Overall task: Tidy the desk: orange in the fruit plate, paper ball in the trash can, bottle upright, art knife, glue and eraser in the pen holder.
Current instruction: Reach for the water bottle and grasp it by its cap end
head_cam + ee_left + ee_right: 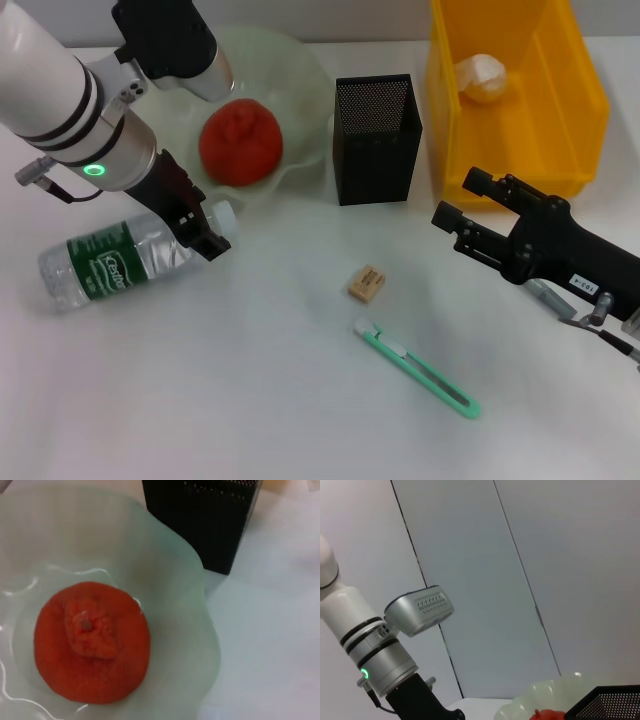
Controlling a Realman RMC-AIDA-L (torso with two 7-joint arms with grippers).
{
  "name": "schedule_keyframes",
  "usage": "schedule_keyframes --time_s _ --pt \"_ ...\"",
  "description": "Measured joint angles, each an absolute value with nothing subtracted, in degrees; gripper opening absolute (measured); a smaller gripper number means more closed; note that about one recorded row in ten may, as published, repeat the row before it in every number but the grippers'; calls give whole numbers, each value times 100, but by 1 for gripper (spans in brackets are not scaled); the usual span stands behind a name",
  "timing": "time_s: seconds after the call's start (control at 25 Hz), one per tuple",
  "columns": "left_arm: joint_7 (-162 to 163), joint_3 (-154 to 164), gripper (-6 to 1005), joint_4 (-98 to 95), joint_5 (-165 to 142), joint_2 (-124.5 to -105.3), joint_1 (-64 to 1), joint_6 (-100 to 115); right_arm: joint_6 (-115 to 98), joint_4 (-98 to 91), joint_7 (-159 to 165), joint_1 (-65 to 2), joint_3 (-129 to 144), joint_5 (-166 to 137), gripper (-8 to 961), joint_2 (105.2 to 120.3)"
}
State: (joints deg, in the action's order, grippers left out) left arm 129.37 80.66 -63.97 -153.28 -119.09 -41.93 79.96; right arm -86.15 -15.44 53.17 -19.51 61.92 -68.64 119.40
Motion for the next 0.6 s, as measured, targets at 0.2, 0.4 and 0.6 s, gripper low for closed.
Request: schedule_keyframes --time_s 0.2,0.4,0.6 --pt "12939 8110 727 -6383 -15329 -11909 -4196 7981 -8619 -1529 5317 -1943 6187 -6864 737 11943" --pt "12939 8112 727 -6416 -15329 -11909 -4183 7982 -8619 -1529 5317 -1956 6187 -6864 737 11944" --pt "12939 8118 727 -6421 -15328 -11909 -4182 7991 -8618 -1529 5317 -1968 6187 -6864 738 11944"
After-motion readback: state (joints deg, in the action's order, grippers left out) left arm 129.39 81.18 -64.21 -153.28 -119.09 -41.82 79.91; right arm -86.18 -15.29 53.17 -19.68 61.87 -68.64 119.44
